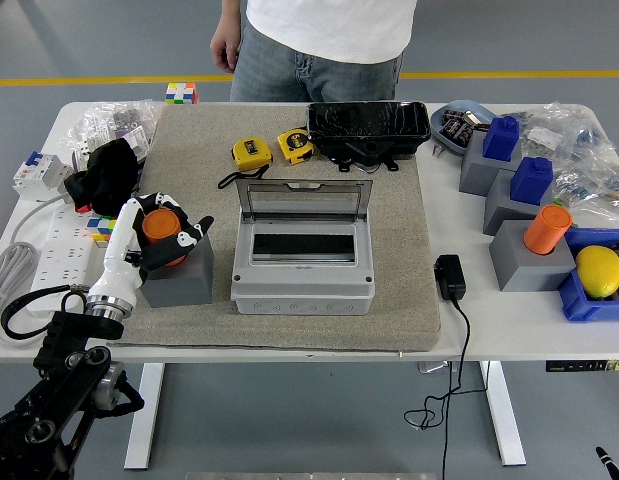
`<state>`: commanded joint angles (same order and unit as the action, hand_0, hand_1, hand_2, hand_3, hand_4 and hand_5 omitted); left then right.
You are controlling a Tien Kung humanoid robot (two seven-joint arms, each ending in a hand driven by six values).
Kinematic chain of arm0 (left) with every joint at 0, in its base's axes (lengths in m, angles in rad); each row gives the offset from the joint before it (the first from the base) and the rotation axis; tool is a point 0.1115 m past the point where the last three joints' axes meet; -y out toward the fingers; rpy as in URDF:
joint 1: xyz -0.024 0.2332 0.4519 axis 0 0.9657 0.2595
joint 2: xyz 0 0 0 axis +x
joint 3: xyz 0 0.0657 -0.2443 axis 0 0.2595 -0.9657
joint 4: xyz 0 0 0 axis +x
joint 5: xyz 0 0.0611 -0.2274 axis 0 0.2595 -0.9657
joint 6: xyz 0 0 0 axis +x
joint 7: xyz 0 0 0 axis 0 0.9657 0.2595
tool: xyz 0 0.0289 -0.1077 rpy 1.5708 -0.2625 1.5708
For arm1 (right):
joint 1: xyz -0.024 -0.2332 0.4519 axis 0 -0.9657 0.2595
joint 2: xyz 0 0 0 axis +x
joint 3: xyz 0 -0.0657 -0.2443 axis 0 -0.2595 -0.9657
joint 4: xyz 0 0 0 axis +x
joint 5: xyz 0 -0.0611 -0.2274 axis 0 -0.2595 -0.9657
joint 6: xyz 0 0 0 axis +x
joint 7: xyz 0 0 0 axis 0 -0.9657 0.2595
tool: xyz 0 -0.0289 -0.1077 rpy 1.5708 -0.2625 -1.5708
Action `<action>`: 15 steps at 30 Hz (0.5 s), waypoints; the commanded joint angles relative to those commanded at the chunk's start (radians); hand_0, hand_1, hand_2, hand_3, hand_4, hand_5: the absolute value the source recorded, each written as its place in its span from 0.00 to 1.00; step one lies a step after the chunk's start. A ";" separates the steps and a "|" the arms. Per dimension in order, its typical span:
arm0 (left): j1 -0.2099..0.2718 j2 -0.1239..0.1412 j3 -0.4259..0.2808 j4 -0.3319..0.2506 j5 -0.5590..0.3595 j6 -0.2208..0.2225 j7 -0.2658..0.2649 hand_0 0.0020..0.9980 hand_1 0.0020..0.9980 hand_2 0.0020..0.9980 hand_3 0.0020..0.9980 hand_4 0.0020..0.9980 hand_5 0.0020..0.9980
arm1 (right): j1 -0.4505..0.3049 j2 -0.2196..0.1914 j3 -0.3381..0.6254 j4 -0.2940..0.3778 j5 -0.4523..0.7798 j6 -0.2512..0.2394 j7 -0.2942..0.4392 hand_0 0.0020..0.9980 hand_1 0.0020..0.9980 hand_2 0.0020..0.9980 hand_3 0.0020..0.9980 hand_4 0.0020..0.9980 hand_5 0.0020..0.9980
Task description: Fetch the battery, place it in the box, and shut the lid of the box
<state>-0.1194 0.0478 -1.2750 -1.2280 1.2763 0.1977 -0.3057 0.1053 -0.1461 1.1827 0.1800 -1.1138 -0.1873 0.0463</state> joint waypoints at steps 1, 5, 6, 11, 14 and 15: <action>-0.003 0.000 0.000 0.000 -0.003 0.003 -0.001 0.10 0.06 0.10 0.08 0.85 0.08 | 0.001 0.000 0.001 0.000 -0.001 0.000 0.000 0.92 0.90 0.86 0.89 1.00 1.00; -0.009 0.002 -0.001 -0.001 -0.014 0.014 -0.007 0.09 0.04 0.07 0.06 0.86 0.10 | 0.002 0.000 0.003 0.000 -0.001 0.000 0.000 0.92 0.90 0.86 0.89 1.00 1.00; -0.011 0.002 -0.002 -0.002 -0.016 0.016 -0.008 0.09 0.04 0.07 0.06 0.86 0.10 | 0.003 -0.001 0.004 0.000 -0.002 0.000 0.000 0.92 0.90 0.86 0.89 1.00 1.00; -0.023 0.005 -0.008 -0.007 -0.016 0.019 -0.002 0.08 0.03 0.06 0.05 0.87 0.11 | 0.003 0.001 0.007 0.000 -0.003 0.000 -0.001 0.92 0.90 0.86 0.89 1.00 1.00; -0.037 0.010 -0.013 -0.010 -0.016 0.021 0.001 0.07 0.02 0.05 0.03 0.91 0.10 | 0.004 0.002 0.006 0.000 -0.002 -0.001 0.000 0.92 0.90 0.86 0.89 1.00 1.00; -0.040 0.010 -0.014 -0.010 -0.016 0.022 0.001 0.07 0.02 0.05 0.03 0.91 0.10 | 0.005 0.002 0.006 0.000 -0.002 -0.001 0.001 0.92 0.90 0.86 0.89 1.00 1.00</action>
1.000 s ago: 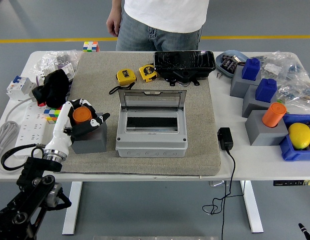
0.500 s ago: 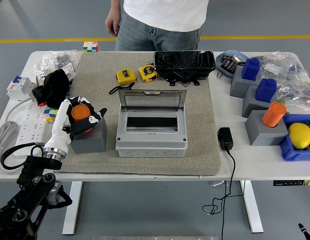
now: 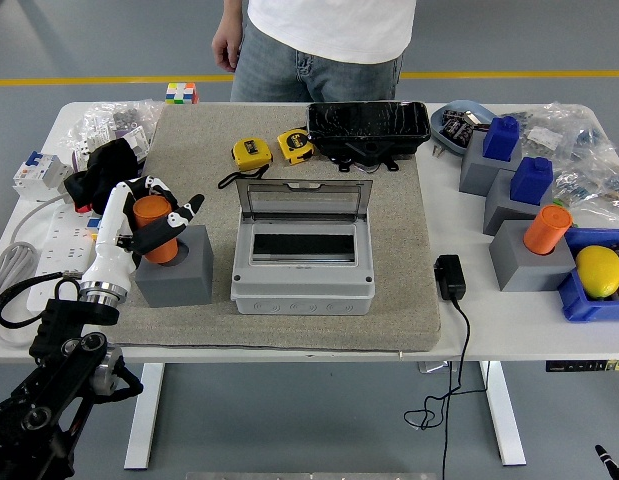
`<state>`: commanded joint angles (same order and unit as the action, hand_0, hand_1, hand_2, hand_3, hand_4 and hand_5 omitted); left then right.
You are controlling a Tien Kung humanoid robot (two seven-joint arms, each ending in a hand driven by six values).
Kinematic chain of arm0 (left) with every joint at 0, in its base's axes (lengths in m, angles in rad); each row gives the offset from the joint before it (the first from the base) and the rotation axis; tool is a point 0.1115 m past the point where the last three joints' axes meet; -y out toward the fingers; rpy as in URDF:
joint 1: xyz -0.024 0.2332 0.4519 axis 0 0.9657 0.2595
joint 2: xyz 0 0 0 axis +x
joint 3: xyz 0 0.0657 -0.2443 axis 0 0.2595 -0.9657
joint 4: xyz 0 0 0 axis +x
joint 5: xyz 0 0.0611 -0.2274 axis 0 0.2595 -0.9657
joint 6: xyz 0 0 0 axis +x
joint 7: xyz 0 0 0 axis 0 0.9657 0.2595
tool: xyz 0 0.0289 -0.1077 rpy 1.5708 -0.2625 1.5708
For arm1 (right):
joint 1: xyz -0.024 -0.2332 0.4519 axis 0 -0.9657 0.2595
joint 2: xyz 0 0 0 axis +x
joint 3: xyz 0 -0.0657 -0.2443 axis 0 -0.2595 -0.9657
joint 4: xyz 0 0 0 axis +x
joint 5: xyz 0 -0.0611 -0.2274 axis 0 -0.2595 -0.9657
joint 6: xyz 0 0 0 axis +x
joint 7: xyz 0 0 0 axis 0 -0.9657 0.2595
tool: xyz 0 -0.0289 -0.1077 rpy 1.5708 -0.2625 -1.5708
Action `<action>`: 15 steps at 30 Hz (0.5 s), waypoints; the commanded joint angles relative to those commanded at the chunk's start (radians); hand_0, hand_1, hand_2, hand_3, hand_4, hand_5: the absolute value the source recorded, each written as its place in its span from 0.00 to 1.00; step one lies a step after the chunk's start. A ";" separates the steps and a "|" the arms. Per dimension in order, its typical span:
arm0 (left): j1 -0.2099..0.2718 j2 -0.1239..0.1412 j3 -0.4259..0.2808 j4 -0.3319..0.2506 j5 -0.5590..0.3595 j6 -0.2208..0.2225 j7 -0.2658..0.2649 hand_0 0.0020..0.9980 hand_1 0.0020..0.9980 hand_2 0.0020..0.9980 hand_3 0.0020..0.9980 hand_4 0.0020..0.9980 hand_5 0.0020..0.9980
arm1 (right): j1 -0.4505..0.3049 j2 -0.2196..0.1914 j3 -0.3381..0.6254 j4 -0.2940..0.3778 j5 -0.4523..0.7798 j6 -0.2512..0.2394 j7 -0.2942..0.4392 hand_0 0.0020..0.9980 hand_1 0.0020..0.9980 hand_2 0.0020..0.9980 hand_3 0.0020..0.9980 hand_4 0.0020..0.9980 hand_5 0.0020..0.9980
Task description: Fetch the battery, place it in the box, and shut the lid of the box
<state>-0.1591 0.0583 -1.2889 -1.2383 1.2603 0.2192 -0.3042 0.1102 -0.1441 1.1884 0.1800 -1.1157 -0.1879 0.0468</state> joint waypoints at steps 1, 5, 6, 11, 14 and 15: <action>-0.004 0.001 -0.001 -0.002 0.001 0.002 0.001 0.07 0.02 0.05 0.03 0.91 0.10 | 0.001 0.000 -0.002 0.000 0.002 0.000 0.001 0.92 0.90 0.86 0.89 1.00 1.00; -0.009 0.004 0.001 -0.014 0.011 0.004 0.009 0.07 0.02 0.05 0.03 0.94 0.08 | 0.002 0.000 0.003 0.000 -0.002 0.000 0.000 0.92 0.90 0.86 0.89 1.00 1.00; -0.009 0.005 0.002 -0.021 0.018 0.005 0.013 0.07 0.02 0.05 0.03 0.94 0.08 | 0.001 0.000 0.005 0.000 -0.003 0.000 0.000 0.92 0.90 0.86 0.89 1.00 1.00; -0.010 0.020 0.018 -0.075 0.071 0.013 0.038 0.07 0.02 0.06 0.04 0.97 0.04 | 0.001 -0.001 0.011 0.000 -0.008 0.000 -0.002 0.92 0.90 0.86 0.89 1.00 1.00; -0.013 0.046 0.052 -0.133 0.131 0.022 0.061 0.07 0.02 0.06 0.04 0.97 0.04 | 0.004 -0.002 0.009 0.000 -0.005 -0.001 -0.001 0.92 0.90 0.86 0.89 1.00 1.00; -0.014 0.052 0.061 -0.151 0.159 0.027 0.069 0.07 0.02 0.06 0.04 0.97 0.04 | 0.004 -0.002 0.009 0.000 -0.005 -0.001 0.000 0.92 0.90 0.86 0.89 1.00 1.00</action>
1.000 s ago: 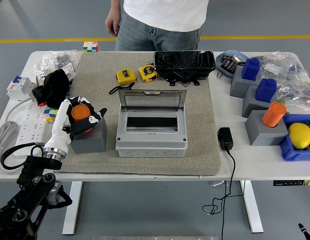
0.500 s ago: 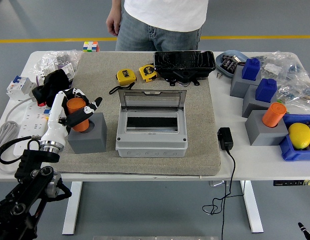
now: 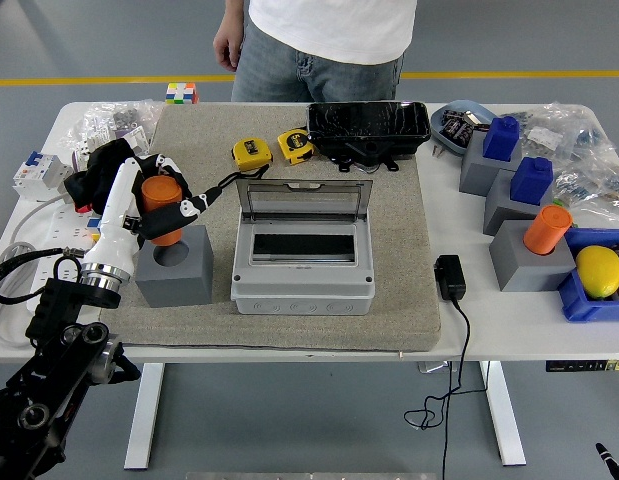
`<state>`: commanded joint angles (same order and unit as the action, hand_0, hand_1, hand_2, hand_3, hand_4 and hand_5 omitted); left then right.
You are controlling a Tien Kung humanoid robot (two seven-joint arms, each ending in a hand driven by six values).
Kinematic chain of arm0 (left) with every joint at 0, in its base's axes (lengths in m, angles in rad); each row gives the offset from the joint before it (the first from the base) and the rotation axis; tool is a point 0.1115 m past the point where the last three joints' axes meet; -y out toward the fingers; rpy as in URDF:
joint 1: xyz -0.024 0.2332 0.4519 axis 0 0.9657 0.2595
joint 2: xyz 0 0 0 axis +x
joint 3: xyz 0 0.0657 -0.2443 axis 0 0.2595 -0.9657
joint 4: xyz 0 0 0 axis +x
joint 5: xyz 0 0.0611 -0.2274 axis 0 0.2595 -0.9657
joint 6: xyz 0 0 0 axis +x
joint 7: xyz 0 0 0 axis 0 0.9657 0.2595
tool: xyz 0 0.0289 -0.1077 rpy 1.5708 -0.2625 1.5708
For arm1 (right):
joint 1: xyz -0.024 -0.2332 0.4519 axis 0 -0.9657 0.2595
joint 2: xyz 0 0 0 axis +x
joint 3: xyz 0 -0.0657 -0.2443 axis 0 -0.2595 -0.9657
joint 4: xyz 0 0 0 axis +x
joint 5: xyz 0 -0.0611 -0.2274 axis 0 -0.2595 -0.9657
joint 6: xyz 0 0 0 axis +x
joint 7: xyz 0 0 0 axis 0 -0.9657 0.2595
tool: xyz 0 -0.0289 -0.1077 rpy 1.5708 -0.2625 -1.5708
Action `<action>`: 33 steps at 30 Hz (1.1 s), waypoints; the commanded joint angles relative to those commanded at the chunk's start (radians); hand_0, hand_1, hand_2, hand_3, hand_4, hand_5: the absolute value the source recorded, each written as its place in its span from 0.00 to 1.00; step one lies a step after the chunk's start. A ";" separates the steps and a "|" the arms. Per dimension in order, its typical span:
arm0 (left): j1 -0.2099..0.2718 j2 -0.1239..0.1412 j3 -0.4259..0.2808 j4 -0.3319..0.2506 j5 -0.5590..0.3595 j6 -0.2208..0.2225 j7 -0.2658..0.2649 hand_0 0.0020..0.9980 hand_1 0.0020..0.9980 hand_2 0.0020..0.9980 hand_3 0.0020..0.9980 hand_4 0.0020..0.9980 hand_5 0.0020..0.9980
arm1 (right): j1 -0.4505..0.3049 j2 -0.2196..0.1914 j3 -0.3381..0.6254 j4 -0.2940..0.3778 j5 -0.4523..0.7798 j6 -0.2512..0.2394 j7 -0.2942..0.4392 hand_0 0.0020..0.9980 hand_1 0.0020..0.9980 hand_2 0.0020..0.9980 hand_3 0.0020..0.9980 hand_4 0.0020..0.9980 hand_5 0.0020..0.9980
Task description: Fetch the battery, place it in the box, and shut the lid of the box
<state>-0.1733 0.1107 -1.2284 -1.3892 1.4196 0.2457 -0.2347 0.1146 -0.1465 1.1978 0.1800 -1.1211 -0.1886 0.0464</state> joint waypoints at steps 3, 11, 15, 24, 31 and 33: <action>-0.008 0.015 0.014 -0.062 0.103 0.023 0.029 0.07 0.02 0.07 0.04 0.95 0.05 | 0.002 -0.001 0.001 0.000 -0.001 0.000 0.000 0.92 0.91 0.86 0.89 1.00 1.00; -0.017 0.042 0.059 -0.213 0.411 0.131 0.116 0.06 0.02 0.06 0.03 0.94 0.08 | 0.001 -0.004 0.002 0.000 -0.004 -0.001 -0.002 0.92 0.91 0.86 0.89 1.00 1.00; -0.027 0.066 0.132 -0.287 0.574 0.123 0.171 0.06 0.02 0.06 0.03 0.95 0.11 | 0.000 -0.007 0.004 0.000 -0.009 -0.001 -0.003 0.92 0.91 0.86 0.89 1.00 1.00; -0.078 0.103 0.280 -0.308 0.785 0.093 0.211 0.06 0.02 0.07 0.03 0.95 0.17 | 0.004 -0.009 0.007 0.000 -0.013 -0.002 -0.004 0.92 0.91 0.86 0.89 1.00 1.00; -0.150 0.120 0.405 -0.250 0.795 0.070 0.220 0.06 0.02 0.07 0.03 0.89 0.30 | 0.008 -0.013 0.009 0.000 -0.016 -0.005 -0.007 0.92 0.91 0.86 0.89 1.00 1.00; -0.170 0.116 0.433 -0.226 0.788 0.076 0.212 0.07 0.02 0.07 0.04 0.85 0.38 | 0.009 -0.014 0.009 0.000 -0.015 -0.006 -0.006 0.92 0.91 0.86 0.89 1.00 1.00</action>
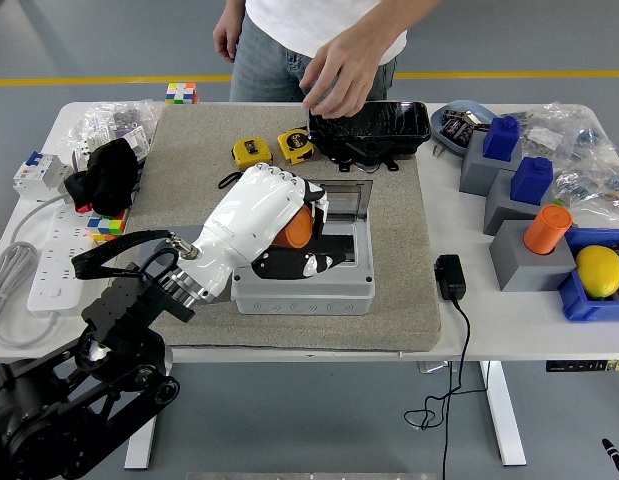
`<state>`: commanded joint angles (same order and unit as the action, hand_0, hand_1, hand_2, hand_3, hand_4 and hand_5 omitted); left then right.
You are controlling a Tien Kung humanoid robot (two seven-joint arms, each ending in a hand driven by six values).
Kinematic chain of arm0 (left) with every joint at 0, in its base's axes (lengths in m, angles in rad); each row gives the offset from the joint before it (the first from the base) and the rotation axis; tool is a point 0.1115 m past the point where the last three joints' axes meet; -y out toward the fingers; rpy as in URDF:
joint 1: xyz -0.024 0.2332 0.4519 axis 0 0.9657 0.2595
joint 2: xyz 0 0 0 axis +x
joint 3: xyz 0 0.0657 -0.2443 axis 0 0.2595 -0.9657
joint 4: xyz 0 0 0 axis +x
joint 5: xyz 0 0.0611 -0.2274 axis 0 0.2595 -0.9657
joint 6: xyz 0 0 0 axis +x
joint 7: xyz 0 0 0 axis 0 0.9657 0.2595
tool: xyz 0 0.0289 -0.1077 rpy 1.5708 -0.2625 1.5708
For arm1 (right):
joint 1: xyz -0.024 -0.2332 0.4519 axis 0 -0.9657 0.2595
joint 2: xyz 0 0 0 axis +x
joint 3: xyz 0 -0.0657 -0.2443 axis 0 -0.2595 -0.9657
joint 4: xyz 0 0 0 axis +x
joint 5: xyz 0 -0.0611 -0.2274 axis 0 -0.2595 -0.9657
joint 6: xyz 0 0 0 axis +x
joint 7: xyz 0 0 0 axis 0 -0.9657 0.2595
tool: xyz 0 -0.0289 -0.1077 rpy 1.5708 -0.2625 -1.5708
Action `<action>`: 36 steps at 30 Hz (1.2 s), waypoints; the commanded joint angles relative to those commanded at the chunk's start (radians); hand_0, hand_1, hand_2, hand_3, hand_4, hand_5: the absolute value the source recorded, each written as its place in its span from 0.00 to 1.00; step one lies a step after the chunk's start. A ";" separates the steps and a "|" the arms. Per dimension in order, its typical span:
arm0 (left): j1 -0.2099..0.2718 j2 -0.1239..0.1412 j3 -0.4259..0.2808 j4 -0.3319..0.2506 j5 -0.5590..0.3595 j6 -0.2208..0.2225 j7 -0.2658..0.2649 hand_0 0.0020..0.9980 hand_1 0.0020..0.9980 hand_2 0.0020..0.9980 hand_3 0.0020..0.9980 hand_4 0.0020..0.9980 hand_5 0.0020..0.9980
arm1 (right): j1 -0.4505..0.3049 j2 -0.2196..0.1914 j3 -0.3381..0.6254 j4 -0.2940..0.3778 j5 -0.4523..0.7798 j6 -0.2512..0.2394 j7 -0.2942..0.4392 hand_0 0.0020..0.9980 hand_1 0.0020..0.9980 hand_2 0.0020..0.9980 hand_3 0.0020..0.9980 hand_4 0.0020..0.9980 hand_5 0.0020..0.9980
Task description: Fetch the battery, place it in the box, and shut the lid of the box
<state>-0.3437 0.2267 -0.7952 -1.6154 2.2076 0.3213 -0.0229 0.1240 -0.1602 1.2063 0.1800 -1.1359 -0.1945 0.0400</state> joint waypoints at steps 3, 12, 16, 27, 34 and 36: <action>-0.027 -0.008 0.037 0.030 -0.008 0.005 -0.004 0.07 0.02 0.07 0.04 0.85 0.38 | 0.000 0.001 0.002 0.000 -0.002 0.000 -0.001 0.92 0.91 0.86 0.89 1.00 1.00; -0.081 -0.042 0.108 0.119 -0.027 0.005 -0.006 0.07 0.02 0.07 0.04 0.85 0.42 | 0.003 0.001 0.004 0.000 -0.006 -0.001 -0.002 0.92 0.91 0.86 0.89 1.00 1.00; -0.095 -0.059 0.121 0.167 -0.039 0.009 -0.012 0.07 0.02 0.07 0.04 0.85 0.42 | 0.000 0.001 0.006 0.000 -0.008 -0.001 -0.002 0.92 0.91 0.86 0.89 1.00 1.00; -0.129 -0.111 0.134 0.308 -0.072 0.026 -0.033 0.07 0.02 0.07 0.04 0.86 0.43 | 0.001 0.000 0.005 0.000 -0.010 -0.001 -0.004 0.92 0.91 0.86 0.89 1.00 1.00; -0.135 -0.129 0.129 0.350 -0.081 0.033 -0.039 0.07 0.02 0.07 0.04 0.86 0.43 | 0.001 0.002 0.003 0.000 -0.008 -0.001 -0.003 0.92 0.91 0.86 0.89 1.00 1.00; -0.141 -0.137 0.124 0.367 -0.086 0.036 -0.042 0.07 0.02 0.07 0.04 0.86 0.43 | 0.002 0.002 0.000 0.000 -0.005 -0.001 -0.002 0.92 0.91 0.86 0.89 1.00 1.00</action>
<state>-0.4847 0.0899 -0.6710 -1.2483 2.1218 0.3568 -0.0647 0.1257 -0.1582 1.2067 0.1800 -1.1408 -0.1956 0.0383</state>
